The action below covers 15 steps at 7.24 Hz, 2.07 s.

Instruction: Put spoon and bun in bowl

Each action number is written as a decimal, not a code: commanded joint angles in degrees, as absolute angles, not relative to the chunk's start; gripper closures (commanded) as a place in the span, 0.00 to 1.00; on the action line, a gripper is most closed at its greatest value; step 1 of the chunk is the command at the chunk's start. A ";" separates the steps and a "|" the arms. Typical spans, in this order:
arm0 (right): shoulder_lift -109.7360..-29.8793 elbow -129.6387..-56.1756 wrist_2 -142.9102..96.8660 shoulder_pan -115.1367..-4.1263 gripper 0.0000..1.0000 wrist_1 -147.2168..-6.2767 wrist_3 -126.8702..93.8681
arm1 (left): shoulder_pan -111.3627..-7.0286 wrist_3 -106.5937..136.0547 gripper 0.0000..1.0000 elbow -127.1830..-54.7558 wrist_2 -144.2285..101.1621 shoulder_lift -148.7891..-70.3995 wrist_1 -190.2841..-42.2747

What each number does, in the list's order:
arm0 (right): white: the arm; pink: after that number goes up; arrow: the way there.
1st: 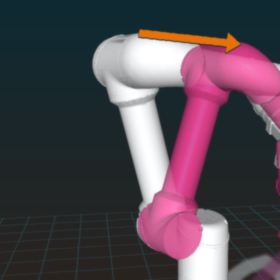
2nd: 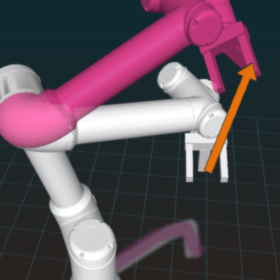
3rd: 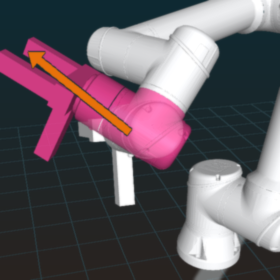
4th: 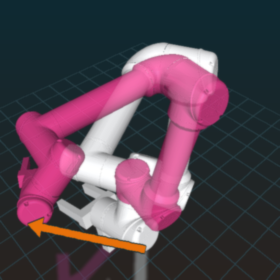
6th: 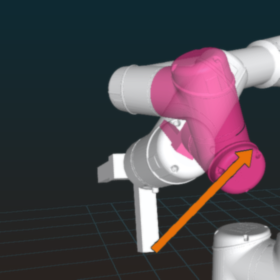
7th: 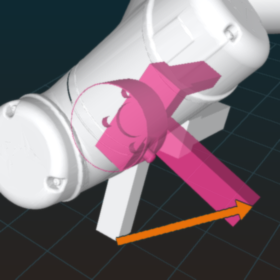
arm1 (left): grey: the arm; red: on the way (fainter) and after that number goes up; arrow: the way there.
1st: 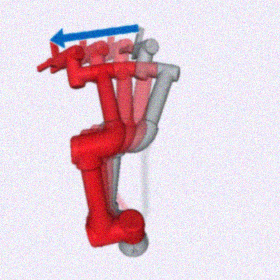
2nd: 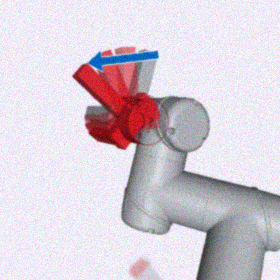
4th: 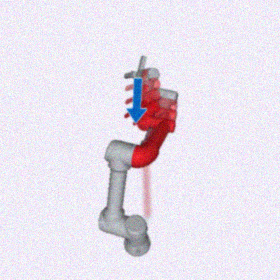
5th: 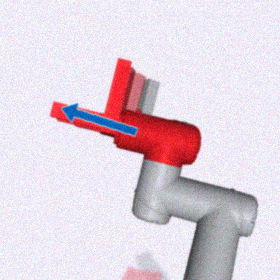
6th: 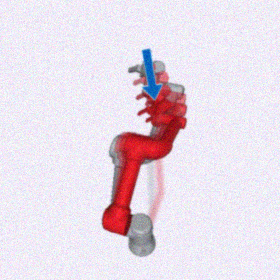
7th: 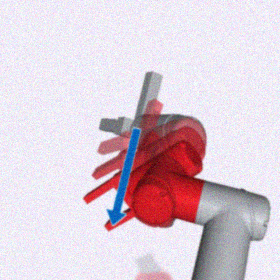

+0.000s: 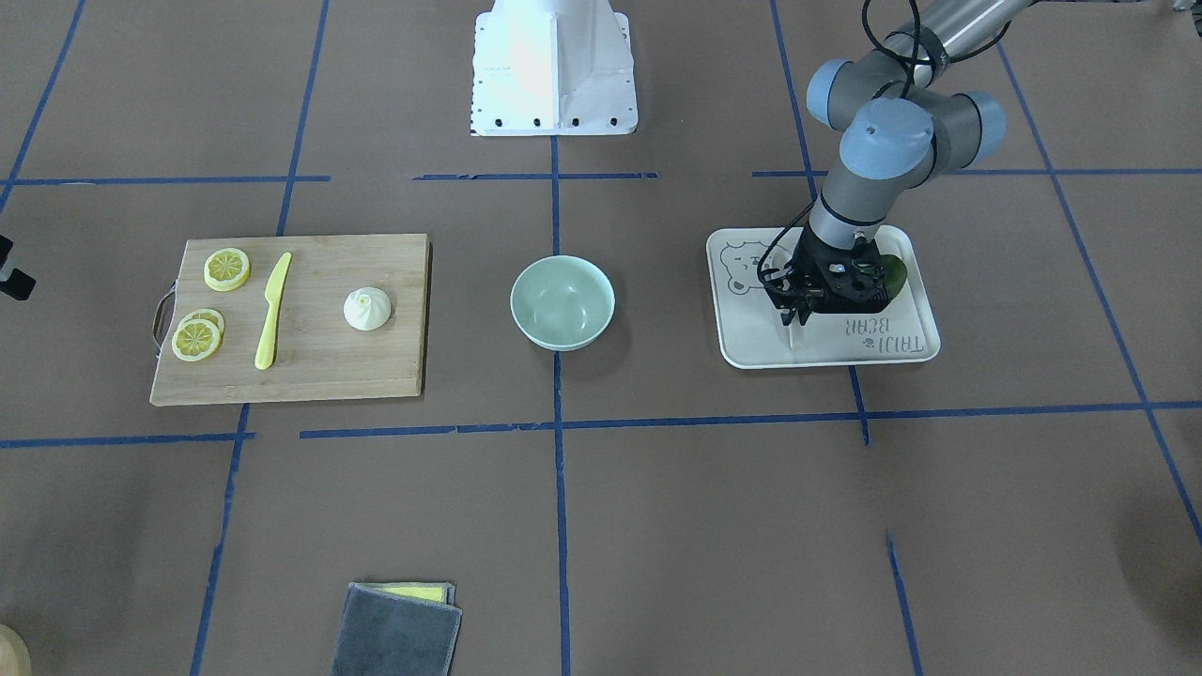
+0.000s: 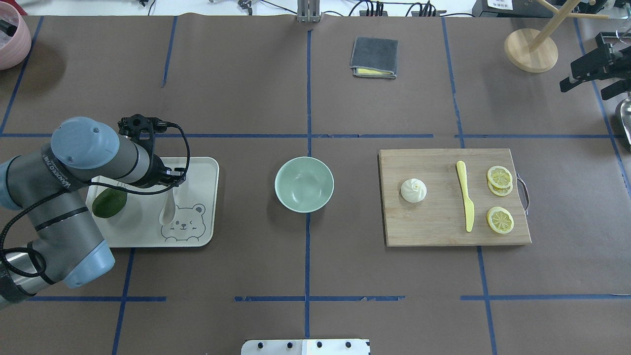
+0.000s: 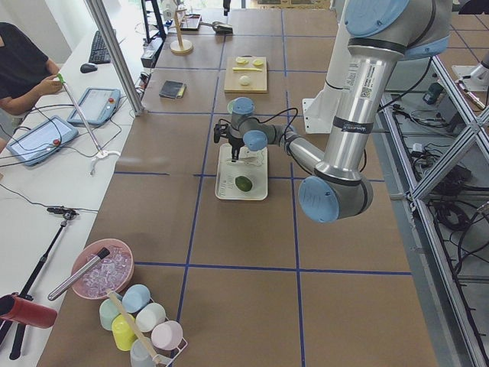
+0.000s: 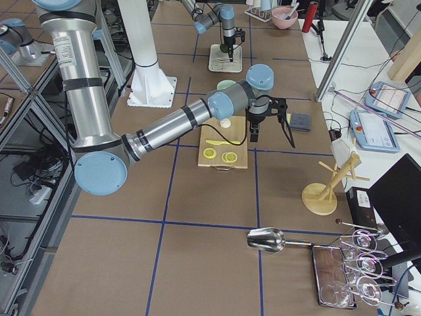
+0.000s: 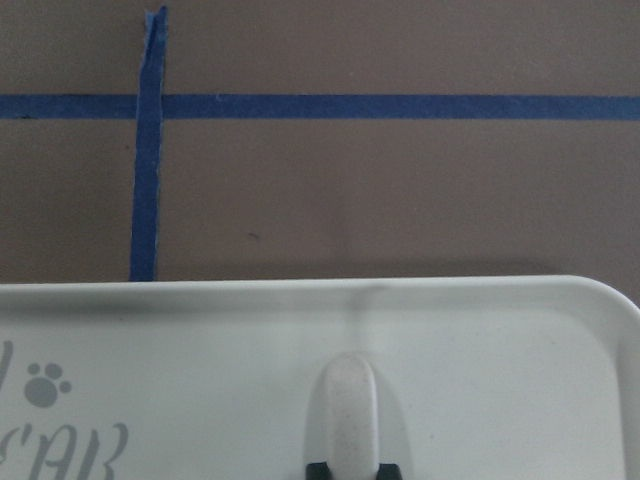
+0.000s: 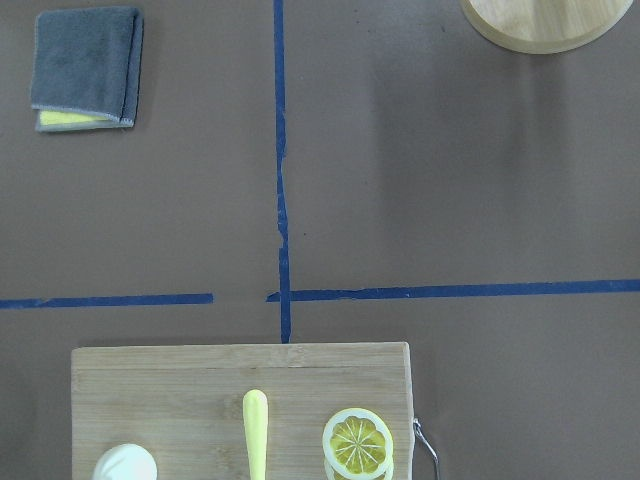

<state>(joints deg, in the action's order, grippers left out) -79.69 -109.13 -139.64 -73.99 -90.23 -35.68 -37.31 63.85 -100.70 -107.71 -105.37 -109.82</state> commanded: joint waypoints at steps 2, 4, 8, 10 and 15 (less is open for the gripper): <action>-79.28 -111.18 -134.75 -66.13 0.00 -89.91 -42.77 | -37.71 63.54 1.00 -106.96 -107.93 -107.04 -101.43; -78.22 -110.75 -126.08 -55.78 0.00 -81.71 -55.90 | -38.32 67.21 1.00 -106.96 -108.28 -111.34 -101.34; -75.85 -108.29 -113.22 -42.03 0.00 -77.34 -64.34 | -38.85 87.73 1.00 -106.17 -109.16 -118.99 -106.57; -72.98 -105.05 -111.02 -38.16 0.00 -77.34 -64.42 | -38.41 91.75 1.00 -104.43 -109.07 -119.96 -111.00; -70.49 -100.37 -108.98 -33.75 0.07 -77.34 -64.60 | -37.62 97.81 1.00 -98.11 -108.81 -125.76 -114.06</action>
